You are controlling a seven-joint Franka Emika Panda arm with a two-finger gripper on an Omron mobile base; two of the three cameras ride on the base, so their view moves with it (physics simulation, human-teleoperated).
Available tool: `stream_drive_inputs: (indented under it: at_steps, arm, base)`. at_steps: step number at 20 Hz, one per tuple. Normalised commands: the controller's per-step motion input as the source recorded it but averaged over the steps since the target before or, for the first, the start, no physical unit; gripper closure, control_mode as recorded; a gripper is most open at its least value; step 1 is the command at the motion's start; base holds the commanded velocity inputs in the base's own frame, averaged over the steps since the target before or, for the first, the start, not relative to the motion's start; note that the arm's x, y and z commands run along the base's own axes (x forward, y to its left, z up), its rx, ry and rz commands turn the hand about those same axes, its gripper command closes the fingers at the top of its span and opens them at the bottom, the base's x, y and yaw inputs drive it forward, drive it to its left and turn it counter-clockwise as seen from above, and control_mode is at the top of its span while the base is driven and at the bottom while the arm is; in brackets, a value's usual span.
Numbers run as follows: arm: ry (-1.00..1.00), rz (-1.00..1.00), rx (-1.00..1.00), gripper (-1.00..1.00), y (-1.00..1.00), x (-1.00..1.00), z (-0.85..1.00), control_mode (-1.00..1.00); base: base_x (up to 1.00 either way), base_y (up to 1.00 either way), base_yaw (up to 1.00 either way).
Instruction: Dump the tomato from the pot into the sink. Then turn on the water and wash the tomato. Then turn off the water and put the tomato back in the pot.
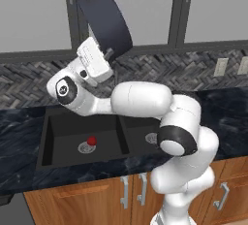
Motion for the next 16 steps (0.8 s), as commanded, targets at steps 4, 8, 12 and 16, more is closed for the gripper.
stream_drive_inputs:
  at_steps: [4,8,12,16]
  arm:
    - [0.17,0.0,0.48,1.0,-0.63,-1.0,0.14,-1.0]
    - [0.16,0.0,0.47,1.0,-0.64,-1.0,0.05,-1.0]
    - [0.1,0.0,0.46,1.0,-0.72,-1.0,0.0,-1.0]
    - [0.13,0.0,0.41,1.0,-0.8,-0.79,0.0,-1.0]
  base:
    - [0.0,0.0,0.0]
    - [0.0,0.0,0.0]
    - [0.0,0.0,0.0]
    - [0.0,0.0,0.0]
